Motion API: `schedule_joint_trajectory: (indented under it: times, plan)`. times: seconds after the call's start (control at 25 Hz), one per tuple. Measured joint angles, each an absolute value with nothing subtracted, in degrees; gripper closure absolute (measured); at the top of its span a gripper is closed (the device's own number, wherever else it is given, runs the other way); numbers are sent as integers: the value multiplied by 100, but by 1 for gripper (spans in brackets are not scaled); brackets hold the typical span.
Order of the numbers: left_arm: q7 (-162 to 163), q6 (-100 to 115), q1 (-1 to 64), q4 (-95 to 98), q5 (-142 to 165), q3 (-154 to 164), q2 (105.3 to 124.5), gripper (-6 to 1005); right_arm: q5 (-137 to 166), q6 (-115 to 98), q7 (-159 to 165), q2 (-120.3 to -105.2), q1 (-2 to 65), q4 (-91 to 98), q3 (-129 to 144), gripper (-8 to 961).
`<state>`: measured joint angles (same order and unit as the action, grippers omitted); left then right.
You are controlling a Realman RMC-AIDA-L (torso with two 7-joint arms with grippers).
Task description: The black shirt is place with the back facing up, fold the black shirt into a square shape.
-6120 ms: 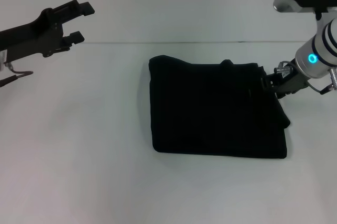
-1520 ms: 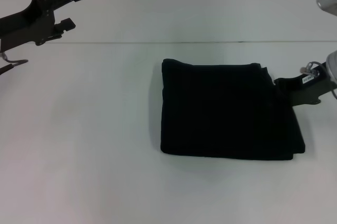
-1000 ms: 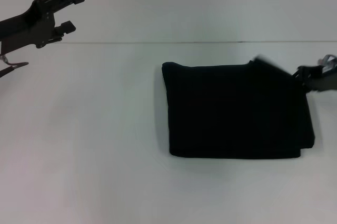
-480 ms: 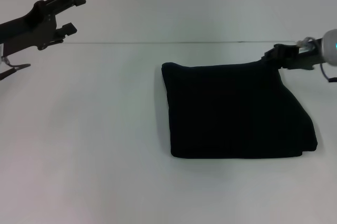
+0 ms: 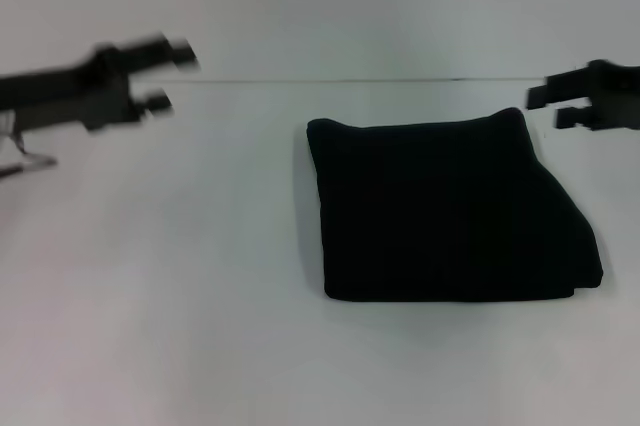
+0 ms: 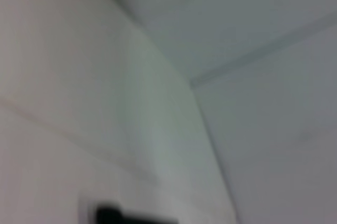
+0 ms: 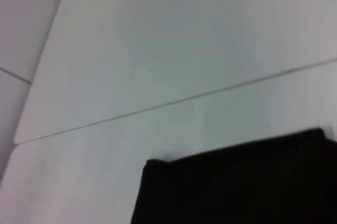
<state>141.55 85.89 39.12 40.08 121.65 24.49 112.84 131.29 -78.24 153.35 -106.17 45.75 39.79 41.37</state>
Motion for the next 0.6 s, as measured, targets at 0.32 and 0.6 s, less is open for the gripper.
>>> schedule_joint_trajectory:
  times: [0.32, 0.6]
  plan:
    - [14479, 10332, 4163, 3617, 13182, 2686, 11290, 77, 13122, -8002, 15387, -10400, 4693, 3987, 3765, 271]
    - [11744, 9556, 3749, 3826, 12951, 2914, 12155, 80, 13082, -7696, 15323, -10440, 4787, 3985, 3688, 262]
